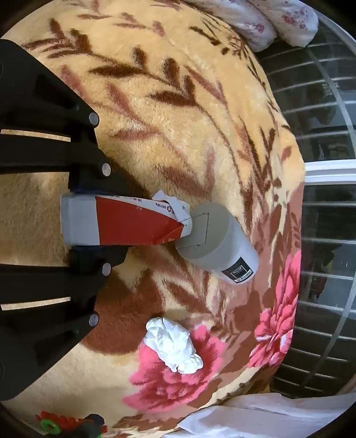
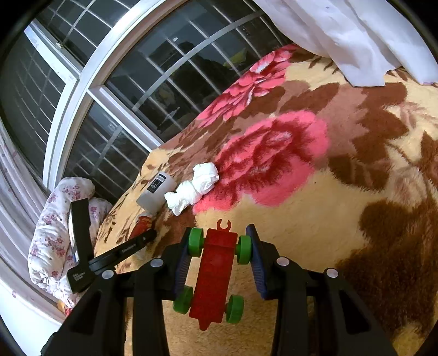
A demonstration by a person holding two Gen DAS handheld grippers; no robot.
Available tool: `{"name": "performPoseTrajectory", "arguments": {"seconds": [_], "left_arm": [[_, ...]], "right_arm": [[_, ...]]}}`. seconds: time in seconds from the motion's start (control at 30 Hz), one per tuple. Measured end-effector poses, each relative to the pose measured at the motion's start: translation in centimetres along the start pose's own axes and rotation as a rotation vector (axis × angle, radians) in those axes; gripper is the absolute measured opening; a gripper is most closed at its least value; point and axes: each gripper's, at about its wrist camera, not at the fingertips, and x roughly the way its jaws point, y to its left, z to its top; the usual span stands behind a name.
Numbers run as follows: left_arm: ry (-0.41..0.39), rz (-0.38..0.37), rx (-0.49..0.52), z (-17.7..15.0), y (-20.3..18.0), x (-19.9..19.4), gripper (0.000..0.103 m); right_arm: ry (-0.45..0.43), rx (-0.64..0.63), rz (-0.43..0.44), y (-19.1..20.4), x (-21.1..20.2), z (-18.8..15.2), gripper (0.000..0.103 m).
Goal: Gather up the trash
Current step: 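Grasp the red-green toy car with the right gripper while the left grasps the red-white carton, then lower the carton and toy car into the orange bucket and open both grippers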
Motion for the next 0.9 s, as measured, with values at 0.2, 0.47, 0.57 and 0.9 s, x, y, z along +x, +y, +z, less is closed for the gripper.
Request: {"name": "performPoseTrajectory", "arguments": {"seconds": [0.2, 0.47, 0.57, 0.9], "left_arm": [[-0.038, 0.015, -0.005, -0.8, 1.0, -3.3, 0.023], [-0.149, -0.018, 0.090, -6.4, 2.2, -12.5, 0.023], [-0.153, -0.045, 0.078, -9.3, 3.3, -15.1, 0.023], [-0.137, -0.062, 0.070, -18.9, 6.2, -19.0, 0.023]], "right_arm": [[0.019, 0.025, 0.011, -0.5, 0.3, 0.0, 0.039], [0.050, 0.015, -0.028, 0.0, 0.6, -0.2, 0.039], [0.062, -0.019, -0.085, 0.7, 0.7, -0.5, 0.039], [-0.006, -0.147, -0.214, 3.4, -2.3, -2.6, 0.039]]}}
